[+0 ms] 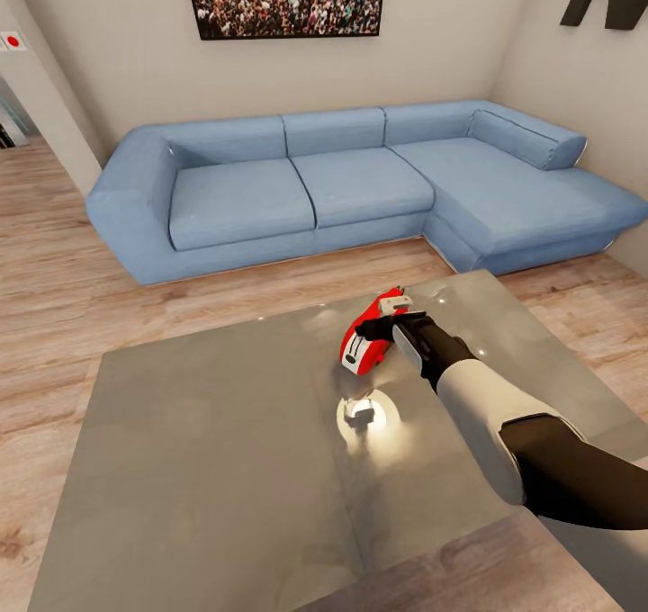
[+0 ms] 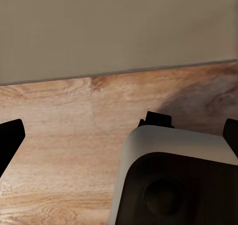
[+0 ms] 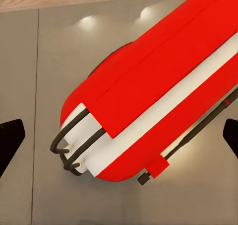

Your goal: Turn on the radio receiver that's on the table in the living room.

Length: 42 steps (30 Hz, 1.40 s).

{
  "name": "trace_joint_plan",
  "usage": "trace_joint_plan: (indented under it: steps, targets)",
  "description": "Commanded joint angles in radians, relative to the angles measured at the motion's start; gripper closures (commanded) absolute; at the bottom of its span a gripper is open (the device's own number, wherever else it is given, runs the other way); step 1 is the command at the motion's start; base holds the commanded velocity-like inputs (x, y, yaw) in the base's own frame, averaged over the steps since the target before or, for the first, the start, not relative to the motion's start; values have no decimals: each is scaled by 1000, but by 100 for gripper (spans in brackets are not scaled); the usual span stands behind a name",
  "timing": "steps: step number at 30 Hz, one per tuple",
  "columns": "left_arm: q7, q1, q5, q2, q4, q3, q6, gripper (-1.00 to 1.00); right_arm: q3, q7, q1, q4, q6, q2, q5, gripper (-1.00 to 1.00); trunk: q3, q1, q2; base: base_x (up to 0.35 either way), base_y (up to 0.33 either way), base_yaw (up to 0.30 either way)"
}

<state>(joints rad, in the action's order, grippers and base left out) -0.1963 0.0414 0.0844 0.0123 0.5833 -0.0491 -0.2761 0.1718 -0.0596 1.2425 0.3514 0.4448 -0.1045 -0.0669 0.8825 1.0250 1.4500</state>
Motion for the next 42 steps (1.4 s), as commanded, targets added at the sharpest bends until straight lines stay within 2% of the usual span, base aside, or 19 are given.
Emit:
trace_joint_plan:
  steps: [1, 37, 42]
  targets:
    - [0, 0, 0, 0, 0, 0, 0, -100, 0, 0, 0, 1, 1, 0, -2, -100, 0, 0, 0, 0, 0, 0]
    - [13, 0, 14, 3, 7, 2, 3, -100, 4, 7, 0, 55, 49, 2, 4, -100, 0, 0, 0, 0, 0, 0]
    - [13, 0, 14, 2, 7, 2, 2, -100, 5, 7, 0, 55, 48, 2, 4, -100, 16, 19, 35, 0, 0, 0]
